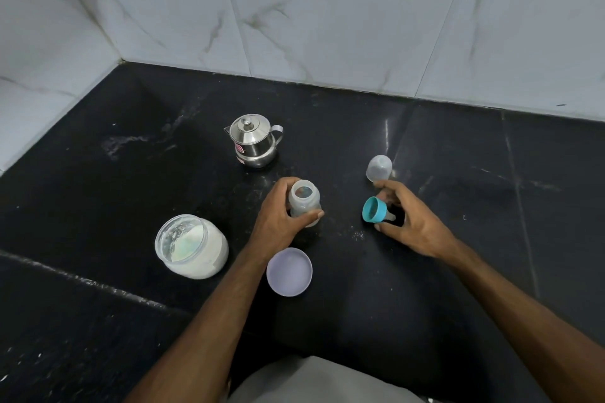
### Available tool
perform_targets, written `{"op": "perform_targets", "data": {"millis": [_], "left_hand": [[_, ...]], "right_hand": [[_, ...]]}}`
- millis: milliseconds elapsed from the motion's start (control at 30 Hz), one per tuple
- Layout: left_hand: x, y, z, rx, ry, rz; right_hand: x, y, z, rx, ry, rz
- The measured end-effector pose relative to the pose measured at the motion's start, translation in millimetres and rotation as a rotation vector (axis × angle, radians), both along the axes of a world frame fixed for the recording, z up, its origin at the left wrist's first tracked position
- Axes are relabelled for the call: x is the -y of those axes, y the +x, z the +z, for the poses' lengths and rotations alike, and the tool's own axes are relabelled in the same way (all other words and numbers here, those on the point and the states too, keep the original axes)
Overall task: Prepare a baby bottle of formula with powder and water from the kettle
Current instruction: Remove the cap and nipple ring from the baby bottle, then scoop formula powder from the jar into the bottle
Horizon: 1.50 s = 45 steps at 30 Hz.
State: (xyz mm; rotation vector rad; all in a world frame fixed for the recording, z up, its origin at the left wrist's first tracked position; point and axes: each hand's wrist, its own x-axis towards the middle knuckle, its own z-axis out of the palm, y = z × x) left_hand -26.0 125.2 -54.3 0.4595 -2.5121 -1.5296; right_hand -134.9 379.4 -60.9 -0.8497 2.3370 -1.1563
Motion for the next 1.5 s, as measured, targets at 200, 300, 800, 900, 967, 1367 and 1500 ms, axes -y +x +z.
{"op": "perform_targets", "data": {"millis": [200,300,800,900,967,1367,1500], "left_hand": [[-2,1,-1,0.015,0.011,0.005],[-3,8,-6,-0.003,0.014,0.009],[1,142,13,-0.136,0.175,0.372],[7,153,15,-0.158,0.180,0.474],[11,158,17,-0.187,0.166,0.542],[57,173,11,-0.184,-0.014,0.724],[71,170,5,-0.092,-0.052,0.596]], "right_hand": [[1,2,1,-0.023,0.011,-0.016],[3,5,8,-0.029,0.035,-0.015],[53,71,52,-0.241,-0.244,-0.107],[80,85,51,-0.223,-0.231,0.023],[99,91,49,-0.234,-0.208,0.110],[181,107,60,-0.151,-0.265,0.312],[199,107,69,-0.180,-0.238,0.363]]}}
